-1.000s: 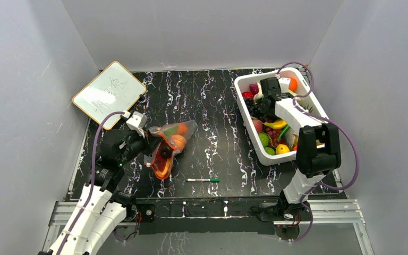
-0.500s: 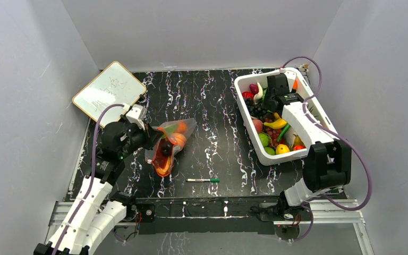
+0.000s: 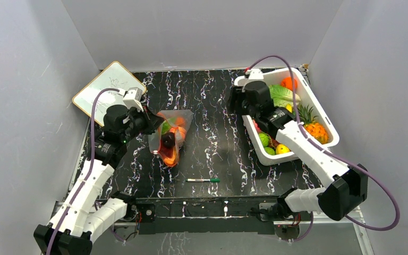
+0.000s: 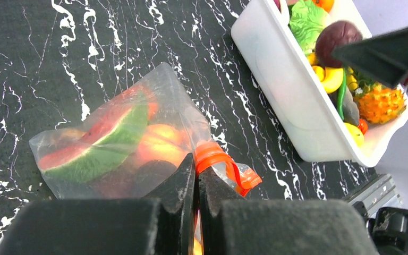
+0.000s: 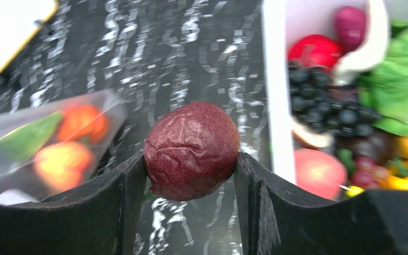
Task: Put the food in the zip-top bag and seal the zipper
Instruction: Place the fake fruit in the zipper food storage bag.
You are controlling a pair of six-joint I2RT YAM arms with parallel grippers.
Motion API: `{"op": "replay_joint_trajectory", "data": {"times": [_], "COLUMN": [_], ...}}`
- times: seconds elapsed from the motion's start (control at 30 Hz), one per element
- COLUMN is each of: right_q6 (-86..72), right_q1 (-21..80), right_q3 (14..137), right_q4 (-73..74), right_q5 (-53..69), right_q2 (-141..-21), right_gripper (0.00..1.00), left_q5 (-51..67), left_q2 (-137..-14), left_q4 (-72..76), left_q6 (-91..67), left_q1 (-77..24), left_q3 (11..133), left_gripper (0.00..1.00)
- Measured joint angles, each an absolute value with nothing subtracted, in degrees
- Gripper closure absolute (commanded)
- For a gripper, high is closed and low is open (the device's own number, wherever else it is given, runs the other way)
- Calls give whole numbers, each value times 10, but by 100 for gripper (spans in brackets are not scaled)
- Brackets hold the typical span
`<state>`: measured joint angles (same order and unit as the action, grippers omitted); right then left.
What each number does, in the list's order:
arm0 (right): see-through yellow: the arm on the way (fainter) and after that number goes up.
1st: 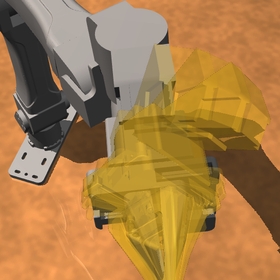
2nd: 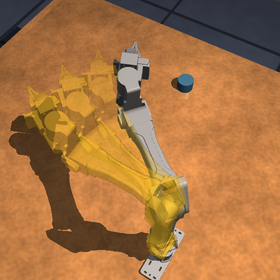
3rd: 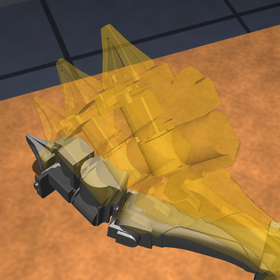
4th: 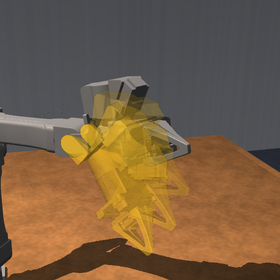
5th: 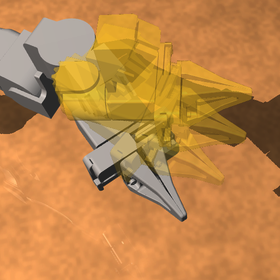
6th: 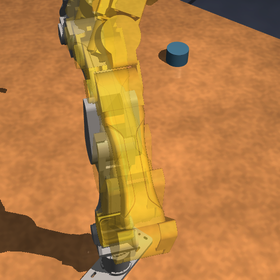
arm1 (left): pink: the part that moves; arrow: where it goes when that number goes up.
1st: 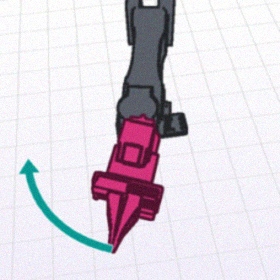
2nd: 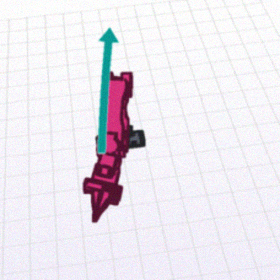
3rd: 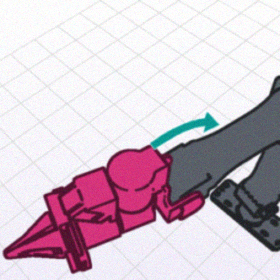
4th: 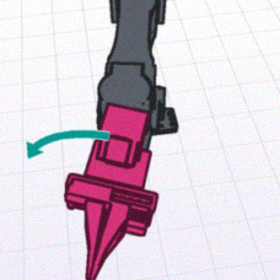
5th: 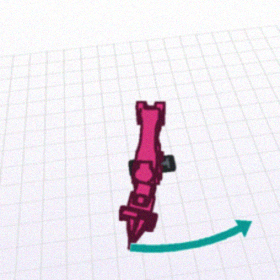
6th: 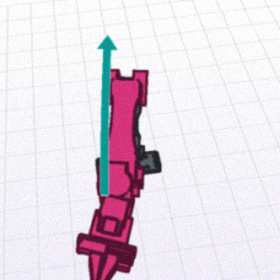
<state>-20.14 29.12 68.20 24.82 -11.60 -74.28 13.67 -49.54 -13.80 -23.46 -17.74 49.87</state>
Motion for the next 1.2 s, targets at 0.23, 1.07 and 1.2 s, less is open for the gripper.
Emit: {"op": "replay_joint_trajectory", "data": {"times": [0.23,1.07,1.2], "right_q6": [-208,-226,-226], "right_q1": [418,628,633], "right_q3": [662,636,636], "right_q4": [181,17,17], "right_q5": [-57,12,-1], "right_q2": [-721,-789,-804], "right_gripper": [58,59,59], "left_q5": [119,130,140], "left_q2": [-518,-522,-514], "left_q4": [-139,-160,-168], "left_q6": [-272,-307,-307], "left_q1": [-177,-177,-177], "left_q3": [526,529,529], "left_gripper": [100,100,100]}}
